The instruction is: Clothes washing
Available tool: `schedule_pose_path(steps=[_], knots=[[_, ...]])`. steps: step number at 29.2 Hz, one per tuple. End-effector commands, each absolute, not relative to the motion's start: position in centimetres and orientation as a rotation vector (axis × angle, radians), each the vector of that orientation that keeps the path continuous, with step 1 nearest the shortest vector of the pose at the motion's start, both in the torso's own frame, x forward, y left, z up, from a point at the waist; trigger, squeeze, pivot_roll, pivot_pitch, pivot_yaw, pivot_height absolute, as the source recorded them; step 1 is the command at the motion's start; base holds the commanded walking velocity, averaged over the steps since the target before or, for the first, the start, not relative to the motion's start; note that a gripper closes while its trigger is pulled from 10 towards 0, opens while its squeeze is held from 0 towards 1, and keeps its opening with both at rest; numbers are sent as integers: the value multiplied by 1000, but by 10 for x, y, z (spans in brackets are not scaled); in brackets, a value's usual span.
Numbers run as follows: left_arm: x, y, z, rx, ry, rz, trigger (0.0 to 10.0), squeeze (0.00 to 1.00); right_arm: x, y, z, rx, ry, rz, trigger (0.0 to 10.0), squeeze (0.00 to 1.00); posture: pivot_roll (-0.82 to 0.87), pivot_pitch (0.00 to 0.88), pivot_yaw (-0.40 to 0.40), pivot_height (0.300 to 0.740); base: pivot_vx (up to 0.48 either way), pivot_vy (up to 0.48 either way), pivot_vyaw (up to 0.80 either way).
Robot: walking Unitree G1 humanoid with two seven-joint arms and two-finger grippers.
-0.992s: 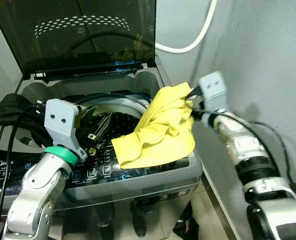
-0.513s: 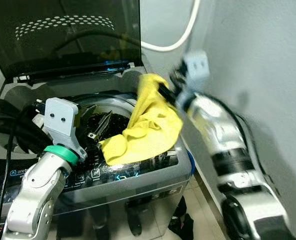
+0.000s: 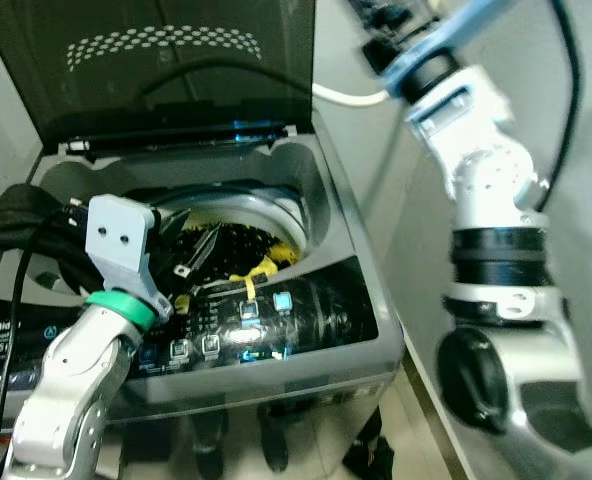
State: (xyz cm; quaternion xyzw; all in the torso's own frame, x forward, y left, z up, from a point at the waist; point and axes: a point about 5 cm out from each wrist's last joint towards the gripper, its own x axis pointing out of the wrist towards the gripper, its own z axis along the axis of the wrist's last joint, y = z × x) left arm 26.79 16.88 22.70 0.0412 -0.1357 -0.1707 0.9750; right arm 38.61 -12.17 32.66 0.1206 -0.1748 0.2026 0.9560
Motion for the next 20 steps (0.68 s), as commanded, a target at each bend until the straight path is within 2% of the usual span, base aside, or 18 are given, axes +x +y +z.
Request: schedule_pose_path(steps=[1,3,9,10,15,20], knots=[[273,173,228,103,-281,-285,10000,0,385,-113,307,187,-307,407,10000,0,184,12,49,740,0,0,0],[277,178,231,118,-290,-225,10000,0,380,-115,292,146,-304,402,10000,0,184,12,49,740,0,0,0],[290,189,243,175,-311,-144,10000,0,369,-134,272,242,-353,263,10000,0,168,0,55,740,0,0,0],[295,188,251,155,-335,-125,10000,0,357,-136,264,289,-410,266,10000,0,154,0,63,740,0,0,0],[299,182,257,53,-363,-111,10000,0,349,-124,254,298,-423,304,10000,0,141,0,70,740,0,0,0],[302,176,254,22,-356,-110,10000,0,345,-117,254,326,-437,323,10000,0,138,0,70,740,0,0,0]])
